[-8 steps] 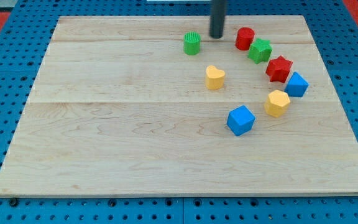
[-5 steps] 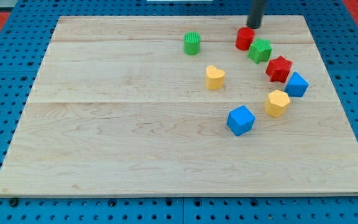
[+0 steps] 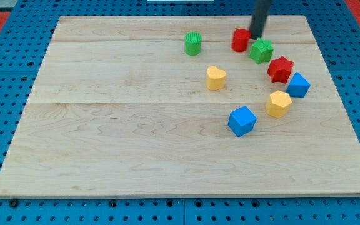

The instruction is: Push the red circle slightly down

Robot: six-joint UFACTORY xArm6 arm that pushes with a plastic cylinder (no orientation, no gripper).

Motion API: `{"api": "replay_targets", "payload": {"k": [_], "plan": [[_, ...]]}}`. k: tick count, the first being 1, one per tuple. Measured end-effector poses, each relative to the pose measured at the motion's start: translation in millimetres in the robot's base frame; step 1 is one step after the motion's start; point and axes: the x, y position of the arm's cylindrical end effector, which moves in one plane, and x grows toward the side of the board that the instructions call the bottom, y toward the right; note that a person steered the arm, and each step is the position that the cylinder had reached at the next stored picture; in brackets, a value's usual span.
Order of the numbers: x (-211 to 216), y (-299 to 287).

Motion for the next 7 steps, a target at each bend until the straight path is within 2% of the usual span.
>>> {"api": "replay_targets", "payload": {"k": [3,6,7], "plan": [[-15.7,-4.5],[30.9,-29.7],[-19.6,-15.0]]}}
